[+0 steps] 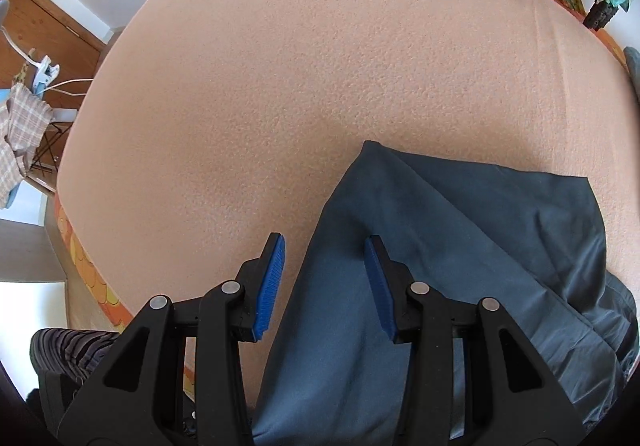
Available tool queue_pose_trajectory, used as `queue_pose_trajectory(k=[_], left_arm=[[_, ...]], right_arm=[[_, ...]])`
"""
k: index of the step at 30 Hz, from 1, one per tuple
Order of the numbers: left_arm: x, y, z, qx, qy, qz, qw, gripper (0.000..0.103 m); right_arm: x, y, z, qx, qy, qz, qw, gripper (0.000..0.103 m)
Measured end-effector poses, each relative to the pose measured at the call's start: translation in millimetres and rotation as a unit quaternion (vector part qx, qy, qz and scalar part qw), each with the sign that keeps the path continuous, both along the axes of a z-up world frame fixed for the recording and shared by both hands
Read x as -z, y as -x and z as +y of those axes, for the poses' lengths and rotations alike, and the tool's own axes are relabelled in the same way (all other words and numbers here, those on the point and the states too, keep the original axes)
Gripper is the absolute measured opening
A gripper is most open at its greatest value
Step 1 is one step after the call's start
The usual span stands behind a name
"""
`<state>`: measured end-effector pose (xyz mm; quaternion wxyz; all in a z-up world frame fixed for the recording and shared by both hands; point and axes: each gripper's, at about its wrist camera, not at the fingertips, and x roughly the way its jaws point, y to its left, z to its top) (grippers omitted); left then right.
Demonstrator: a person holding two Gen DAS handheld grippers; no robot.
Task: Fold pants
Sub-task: 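Grasp the folded pants edge with the right gripper while the left gripper grasps beside it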
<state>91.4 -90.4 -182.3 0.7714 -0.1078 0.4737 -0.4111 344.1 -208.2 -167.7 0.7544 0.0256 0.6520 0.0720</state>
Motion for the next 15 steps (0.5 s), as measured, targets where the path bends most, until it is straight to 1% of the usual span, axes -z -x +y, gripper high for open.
queue_pose_trajectory(k=[3,7,9,10,11,12,13,15], left_arm=[[-2,5,-6,0.009,-0.008,-0.011,0.9999,0.025],[-4,7,-7,0.009,-0.009,-0.009,0.9999,0.025],[-4,7,-8,0.008,-0.01,-0.011,0.9999,0.025],[-6,8,-7,0.005,-0.016,-0.016,0.9997,0.025],[-7,7,-6,0.0,-0.021,-0.022,0.9995,0.026],[-8,5,-5,-0.005,-0.025,-0.026,0.9993,0.032],[-9,5,-4,-0.011,-0.032,-0.028,0.999,0.043],[-6,1,-2,-0.023,-0.046,-0.023,0.9984,0.06]], right_arm=[[6,-6,12,-0.016,0.044,0.014,0.999,0.044],[13,-8,19,-0.028,0.075,0.034,0.996,0.043],[13,-7,19,-0.03,0.087,0.03,0.995,0.028],[12,-6,18,-0.031,0.09,0.024,0.995,0.022],[11,-4,17,-0.032,0.091,0.02,0.995,0.012],[10,-3,14,-0.031,0.083,0.022,0.996,0.007],[8,0,10,-0.029,0.072,0.018,0.997,0.006],[3,4,4,-0.024,0.056,0.009,0.998,0.004]])
